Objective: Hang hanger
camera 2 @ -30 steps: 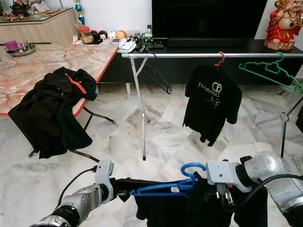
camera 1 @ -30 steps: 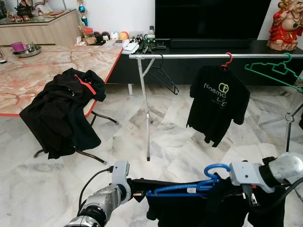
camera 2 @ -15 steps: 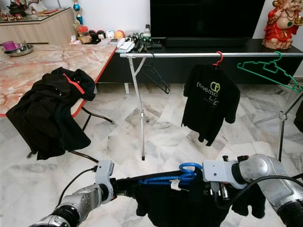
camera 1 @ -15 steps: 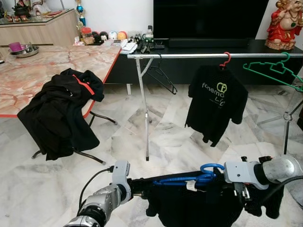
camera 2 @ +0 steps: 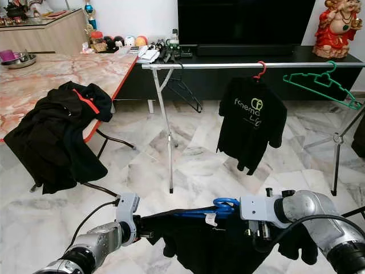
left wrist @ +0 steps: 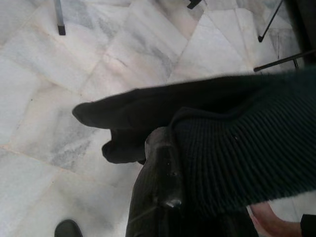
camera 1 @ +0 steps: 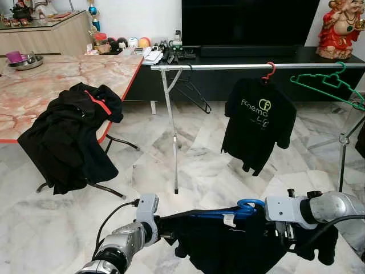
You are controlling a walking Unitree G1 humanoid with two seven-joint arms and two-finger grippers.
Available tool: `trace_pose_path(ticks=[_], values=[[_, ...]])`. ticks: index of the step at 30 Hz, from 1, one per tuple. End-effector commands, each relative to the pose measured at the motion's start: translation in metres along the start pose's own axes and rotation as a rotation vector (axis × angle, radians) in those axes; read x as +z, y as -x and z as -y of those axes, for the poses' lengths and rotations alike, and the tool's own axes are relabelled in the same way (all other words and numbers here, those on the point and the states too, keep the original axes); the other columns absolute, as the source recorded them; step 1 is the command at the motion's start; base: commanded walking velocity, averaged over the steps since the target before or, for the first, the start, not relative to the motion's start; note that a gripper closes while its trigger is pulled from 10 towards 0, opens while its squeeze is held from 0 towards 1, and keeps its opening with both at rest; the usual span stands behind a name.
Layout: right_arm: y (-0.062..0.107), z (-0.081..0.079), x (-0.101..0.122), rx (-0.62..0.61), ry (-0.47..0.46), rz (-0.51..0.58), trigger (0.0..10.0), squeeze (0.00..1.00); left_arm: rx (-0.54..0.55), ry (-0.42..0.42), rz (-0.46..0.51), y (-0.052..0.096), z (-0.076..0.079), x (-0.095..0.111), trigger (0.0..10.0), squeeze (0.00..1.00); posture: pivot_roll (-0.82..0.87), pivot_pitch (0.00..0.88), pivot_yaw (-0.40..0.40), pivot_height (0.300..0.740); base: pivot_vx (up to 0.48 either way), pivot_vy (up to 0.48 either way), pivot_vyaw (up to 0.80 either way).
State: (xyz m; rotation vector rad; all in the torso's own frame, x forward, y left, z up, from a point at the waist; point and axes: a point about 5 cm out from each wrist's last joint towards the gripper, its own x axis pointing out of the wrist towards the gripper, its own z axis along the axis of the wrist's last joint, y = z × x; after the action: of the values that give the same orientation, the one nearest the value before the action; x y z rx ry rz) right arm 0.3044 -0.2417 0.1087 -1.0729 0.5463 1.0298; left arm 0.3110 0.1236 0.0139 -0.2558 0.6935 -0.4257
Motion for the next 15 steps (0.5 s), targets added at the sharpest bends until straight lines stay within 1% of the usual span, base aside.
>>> trace_pose_path(ticks=[1, 5, 6, 7, 8, 11, 14, 15], values=[[0.003, 0.007, -0.002, -0.038, 0.003, -0.02, 0.0, 0.0, 0.003, -0.018, 0.001, 0.002, -0.003, -0.001, 0.0, 0.0, -0.01, 0.056, 0.003, 0.74, 0.0, 0.0, 0.0], [-0.007, -0.006, -0.003, 0.026, -0.004, -0.032, 0.0, 0.0, -0.028, -0.033, 0.02, 0.001, 0.001, 0.007, 0.0, 0.0, -0.01, 0.056, 0.002, 0.74, 0.0, 0.0, 0.0], [-0.014, -0.012, -0.002, 0.031, -0.029, -0.016, 0.0, 0.0, -0.042, -0.045, 0.04, 0.002, 0.002, 0.013, 0.0, 0.0, -0.01, 0.055, 0.0, 0.74, 0.0, 0.0, 0.0], [-0.014, -0.012, -0.002, 0.031, -0.029, -0.016, 0.0, 0.0, -0.042, -0.045, 0.04, 0.002, 0.002, 0.013, 0.0, 0.0, -0.01, 0.055, 0.0, 0.74, 0.0, 0.0, 0.0], [-0.018, -0.015, -0.001, 0.038, -0.052, -0.011, 0.0, 0.0, -0.055, -0.056, 0.052, 0.003, 0.002, 0.018, 0.0, 0.0, 0.0, 0.058, 0.002, 0.74, 0.0, 0.0, 0.0], [-0.026, -0.024, -0.002, 0.061, -0.079, -0.005, 0.0, 0.0, -0.069, -0.077, 0.072, 0.005, 0.003, 0.025, 0.0, 0.0, 0.0, 0.058, 0.002, 0.74, 0.0, 0.0, 0.0], [-0.039, -0.035, -0.002, 0.066, -0.116, -0.004, 0.0, 0.0, -0.121, -0.129, 0.097, 0.008, 0.006, 0.035, 0.0, 0.0, 0.01, 0.06, 0.002, 0.74, 0.0, 0.0, 0.0], [-0.043, -0.04, -0.003, 0.07, -0.125, -0.019, 0.0, 0.0, -0.139, -0.147, 0.1, 0.009, 0.008, 0.037, 0.0, 0.0, 0.02, 0.061, 0.001, 0.74, 0.0, 0.0, 0.0]])
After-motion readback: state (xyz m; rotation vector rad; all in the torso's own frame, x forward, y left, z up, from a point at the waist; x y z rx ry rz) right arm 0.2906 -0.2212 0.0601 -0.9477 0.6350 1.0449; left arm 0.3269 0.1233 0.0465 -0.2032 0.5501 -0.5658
